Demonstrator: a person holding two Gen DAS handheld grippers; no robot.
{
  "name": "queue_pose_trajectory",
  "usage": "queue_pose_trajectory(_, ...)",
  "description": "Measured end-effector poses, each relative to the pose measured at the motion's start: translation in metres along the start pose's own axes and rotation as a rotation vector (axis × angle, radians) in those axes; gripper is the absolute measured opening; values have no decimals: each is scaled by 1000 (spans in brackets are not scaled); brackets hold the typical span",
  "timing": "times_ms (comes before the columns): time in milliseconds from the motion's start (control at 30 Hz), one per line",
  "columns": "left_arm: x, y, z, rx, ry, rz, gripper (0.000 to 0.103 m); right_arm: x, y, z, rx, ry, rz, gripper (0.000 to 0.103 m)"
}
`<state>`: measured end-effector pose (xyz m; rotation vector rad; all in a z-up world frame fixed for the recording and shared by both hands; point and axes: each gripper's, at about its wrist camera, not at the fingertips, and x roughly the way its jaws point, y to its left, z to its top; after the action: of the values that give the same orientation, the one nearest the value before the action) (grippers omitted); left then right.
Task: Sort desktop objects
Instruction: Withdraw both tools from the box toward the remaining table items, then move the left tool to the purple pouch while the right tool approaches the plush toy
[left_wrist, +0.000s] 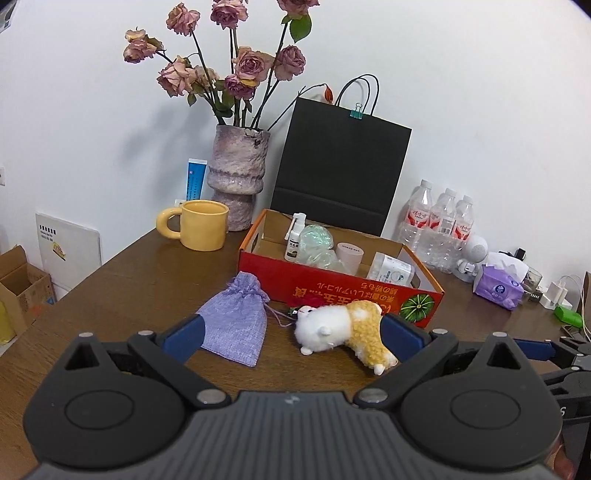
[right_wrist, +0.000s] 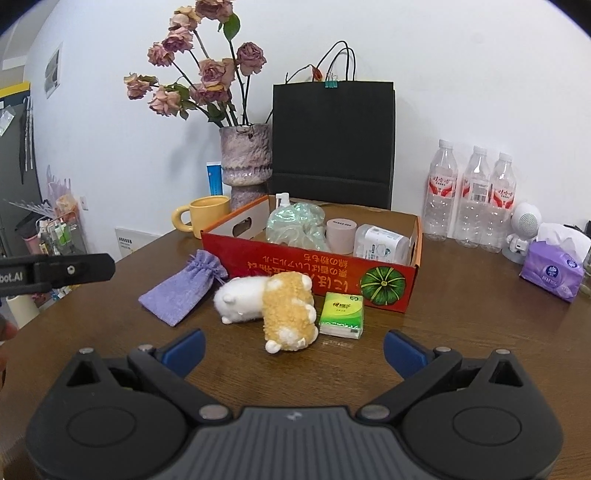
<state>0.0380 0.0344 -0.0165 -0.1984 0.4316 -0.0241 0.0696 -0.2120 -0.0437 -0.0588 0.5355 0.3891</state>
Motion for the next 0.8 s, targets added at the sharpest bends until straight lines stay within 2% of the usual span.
queue_pose_trajectory(433, 7, 4, -4, -12, 21, -1, 103, 14, 0, -5, 6, 32, 12, 103)
queue_pose_trajectory(800, 17, 16, -10, -22, 48, 11, 103, 19, 0, -7, 19, 18, 12, 103)
